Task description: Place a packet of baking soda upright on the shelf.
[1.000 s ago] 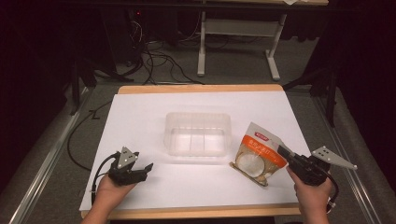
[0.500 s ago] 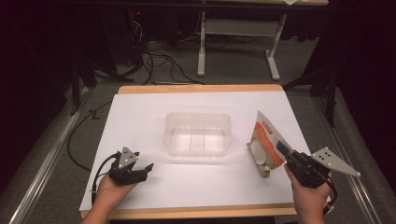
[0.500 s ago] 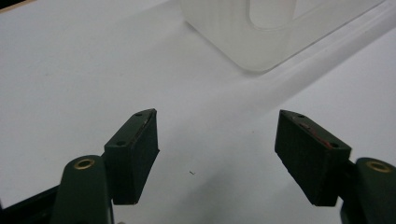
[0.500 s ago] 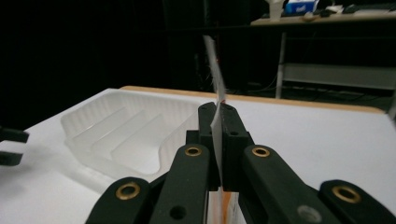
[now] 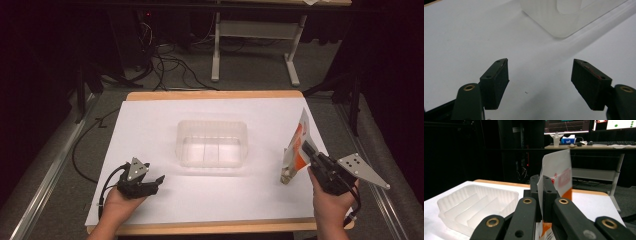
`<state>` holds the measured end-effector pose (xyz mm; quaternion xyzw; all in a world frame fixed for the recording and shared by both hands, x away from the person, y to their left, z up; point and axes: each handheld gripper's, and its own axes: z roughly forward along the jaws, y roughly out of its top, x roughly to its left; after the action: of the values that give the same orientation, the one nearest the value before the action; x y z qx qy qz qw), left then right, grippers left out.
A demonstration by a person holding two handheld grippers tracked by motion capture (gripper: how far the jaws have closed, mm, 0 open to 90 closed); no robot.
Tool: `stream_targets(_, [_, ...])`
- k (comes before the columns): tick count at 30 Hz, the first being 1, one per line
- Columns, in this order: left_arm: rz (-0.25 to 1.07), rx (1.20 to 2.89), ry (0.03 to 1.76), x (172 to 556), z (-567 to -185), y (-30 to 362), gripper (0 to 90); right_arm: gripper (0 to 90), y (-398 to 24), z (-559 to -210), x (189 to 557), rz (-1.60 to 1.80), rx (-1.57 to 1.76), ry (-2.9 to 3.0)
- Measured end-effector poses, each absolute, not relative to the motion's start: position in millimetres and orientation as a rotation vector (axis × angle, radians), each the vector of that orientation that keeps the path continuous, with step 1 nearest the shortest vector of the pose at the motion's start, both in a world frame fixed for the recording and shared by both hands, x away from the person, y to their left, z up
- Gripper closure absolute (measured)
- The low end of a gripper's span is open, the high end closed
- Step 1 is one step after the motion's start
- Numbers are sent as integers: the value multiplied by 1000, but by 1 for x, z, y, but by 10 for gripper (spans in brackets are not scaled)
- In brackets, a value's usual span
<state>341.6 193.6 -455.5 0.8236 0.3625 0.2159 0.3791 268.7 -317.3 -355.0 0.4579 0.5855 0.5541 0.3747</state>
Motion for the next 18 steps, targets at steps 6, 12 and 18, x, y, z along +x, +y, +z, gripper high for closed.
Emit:
stream_targets(6, [550, 2103, 926, 341, -455, 195, 306, 900, -310, -348, 275, 1412, 1141, 1498])
stream_targets(12, [550, 2098, 926, 341, -455, 195, 306, 900, -295, -329, 281, 1447, 1079, 1482])
stream_targets(18, [549, 2091, 925, 340, -454, 196, 306, 900, -278, -308, 287, 1472, 1024, 1469])
